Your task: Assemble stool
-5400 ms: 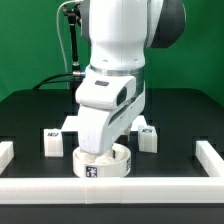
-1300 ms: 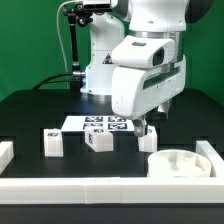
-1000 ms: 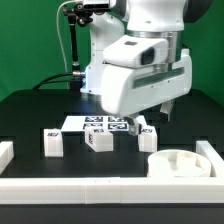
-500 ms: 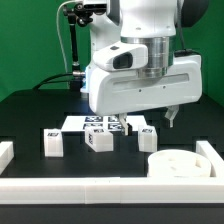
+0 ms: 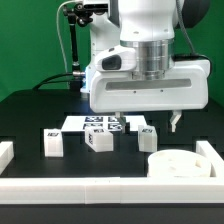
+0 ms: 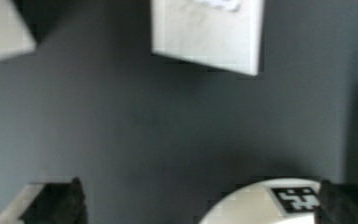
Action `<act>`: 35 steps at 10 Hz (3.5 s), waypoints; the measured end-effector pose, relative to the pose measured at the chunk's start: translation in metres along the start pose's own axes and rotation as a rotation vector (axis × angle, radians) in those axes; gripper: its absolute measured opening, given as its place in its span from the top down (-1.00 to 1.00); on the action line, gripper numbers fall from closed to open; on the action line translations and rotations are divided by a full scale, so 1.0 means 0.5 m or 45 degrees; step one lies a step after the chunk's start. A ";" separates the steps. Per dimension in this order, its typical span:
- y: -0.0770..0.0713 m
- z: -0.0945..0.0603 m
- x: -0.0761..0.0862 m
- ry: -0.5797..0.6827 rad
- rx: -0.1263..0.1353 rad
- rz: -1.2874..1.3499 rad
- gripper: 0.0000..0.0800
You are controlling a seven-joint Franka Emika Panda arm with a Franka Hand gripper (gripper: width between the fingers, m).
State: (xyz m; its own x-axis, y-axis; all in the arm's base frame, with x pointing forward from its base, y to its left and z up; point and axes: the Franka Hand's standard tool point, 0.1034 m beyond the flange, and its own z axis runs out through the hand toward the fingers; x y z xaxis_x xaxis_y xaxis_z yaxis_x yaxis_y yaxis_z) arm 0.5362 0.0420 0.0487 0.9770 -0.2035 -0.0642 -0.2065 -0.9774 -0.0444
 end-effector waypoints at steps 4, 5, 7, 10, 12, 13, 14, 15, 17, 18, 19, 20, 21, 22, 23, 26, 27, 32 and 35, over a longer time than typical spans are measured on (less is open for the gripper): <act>0.000 0.008 -0.010 -0.027 0.007 0.077 -0.62; 0.000 0.010 -0.012 -0.038 0.005 0.037 -0.62; 0.014 0.018 -0.014 -0.173 0.004 -0.049 -0.62; 0.018 0.019 -0.023 -0.432 -0.018 -0.054 -0.62; 0.020 0.027 -0.031 -0.593 -0.032 -0.053 -0.62; 0.022 0.033 -0.045 -0.703 -0.043 -0.053 -0.62; 0.019 0.038 -0.046 -0.790 -0.050 -0.057 -0.62; 0.017 0.042 -0.049 -0.857 -0.055 -0.060 -0.62; 0.016 0.056 -0.057 -0.983 -0.066 -0.064 -0.62; 0.017 0.056 -0.075 -1.107 -0.080 -0.070 -0.62; 0.015 0.062 -0.076 -1.162 -0.086 -0.074 -0.62; 0.016 0.063 -0.088 -1.254 -0.096 -0.078 -0.62; 0.013 0.070 -0.088 -1.278 -0.100 -0.082 -0.62; 0.009 0.075 -0.083 -1.252 -0.099 -0.086 -0.62; 0.006 0.077 -0.086 -1.245 -0.101 -0.089 -0.62; 0.005 0.085 -0.096 -1.251 -0.102 -0.095 -0.62; 0.005 0.085 -0.099 -1.253 -0.104 -0.096 -0.62; 0.000 0.086 -0.099 -1.240 -0.103 -0.106 0.19; -0.003 0.071 -0.086 -1.224 -0.092 -0.124 0.19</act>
Offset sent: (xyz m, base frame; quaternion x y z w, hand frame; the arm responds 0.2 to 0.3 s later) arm 0.0000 0.0000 0.0000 0.0000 -0.0650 0.0000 0.9979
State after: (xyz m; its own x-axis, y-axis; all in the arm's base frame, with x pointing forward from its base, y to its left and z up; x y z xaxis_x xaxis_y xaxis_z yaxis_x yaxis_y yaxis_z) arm 0.4924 0.0542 0.0160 0.5222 -0.0196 -0.8526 -0.0920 -0.9952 -0.0335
